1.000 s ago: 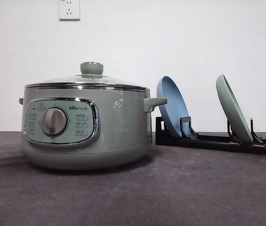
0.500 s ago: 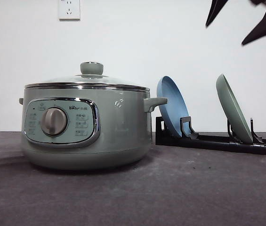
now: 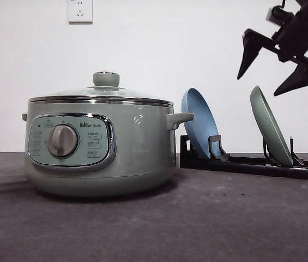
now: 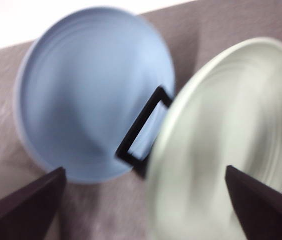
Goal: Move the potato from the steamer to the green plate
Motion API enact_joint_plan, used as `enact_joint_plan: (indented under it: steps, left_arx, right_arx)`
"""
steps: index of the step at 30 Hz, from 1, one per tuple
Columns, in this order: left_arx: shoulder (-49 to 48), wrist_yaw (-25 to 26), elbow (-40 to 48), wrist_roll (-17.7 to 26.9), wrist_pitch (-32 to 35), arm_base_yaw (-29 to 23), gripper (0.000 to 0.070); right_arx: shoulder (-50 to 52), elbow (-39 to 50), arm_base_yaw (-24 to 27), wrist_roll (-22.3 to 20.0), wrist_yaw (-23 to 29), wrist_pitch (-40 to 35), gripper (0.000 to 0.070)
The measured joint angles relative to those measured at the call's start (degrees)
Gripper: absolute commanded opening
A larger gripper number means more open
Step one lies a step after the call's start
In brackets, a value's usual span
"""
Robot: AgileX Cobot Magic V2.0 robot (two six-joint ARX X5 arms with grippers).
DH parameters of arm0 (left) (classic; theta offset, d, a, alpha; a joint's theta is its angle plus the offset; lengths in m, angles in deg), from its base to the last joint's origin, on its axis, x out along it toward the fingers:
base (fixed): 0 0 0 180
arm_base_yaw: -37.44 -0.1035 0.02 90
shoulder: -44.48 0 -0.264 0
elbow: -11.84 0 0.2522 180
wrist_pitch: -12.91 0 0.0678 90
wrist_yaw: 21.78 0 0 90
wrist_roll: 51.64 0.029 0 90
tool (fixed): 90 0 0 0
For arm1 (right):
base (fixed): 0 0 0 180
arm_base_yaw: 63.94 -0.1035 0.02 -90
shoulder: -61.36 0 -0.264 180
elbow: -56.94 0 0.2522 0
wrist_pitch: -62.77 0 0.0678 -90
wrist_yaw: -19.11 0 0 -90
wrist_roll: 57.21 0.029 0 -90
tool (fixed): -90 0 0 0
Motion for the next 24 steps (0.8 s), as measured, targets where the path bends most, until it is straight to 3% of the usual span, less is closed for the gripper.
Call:
enact_joint_plan:
  steps: [3, 13, 17, 20, 24]
  left_arx:
    - [0.0, 0.0, 0.0, 0.0, -0.03, 0.0, 0.07]
    - [0.0, 0.0, 0.0, 0.02, -0.92, 0.0, 0.07]
    - [0.0, 0.0, 0.0, 0.02, -0.92, 0.0, 0.07]
    - [0.0, 0.0, 0.0, 0.02, -0.94, 0.0, 0.07]
    - [0.0, 0.0, 0.0, 0.02, -0.94, 0.0, 0.07]
  right_arx:
    - [-1.45, 0.0, 0.47, 0.63, -1.01, -1.32, 0.0552]
    - [-2.62, -0.02, 0.53, 0.7, -1.71, -2.67, 0.0149]
    - [-2.62, -0.02, 0.55, 0.9, -2.3, -2.81, 0.0104]
    - [-2.64, -0.02, 0.53, 1.09, -3.15, -2.81, 0.0]
    - [-2.64, -0.02, 0.55, 1.69, -4.18, -2.63, 0.0001]
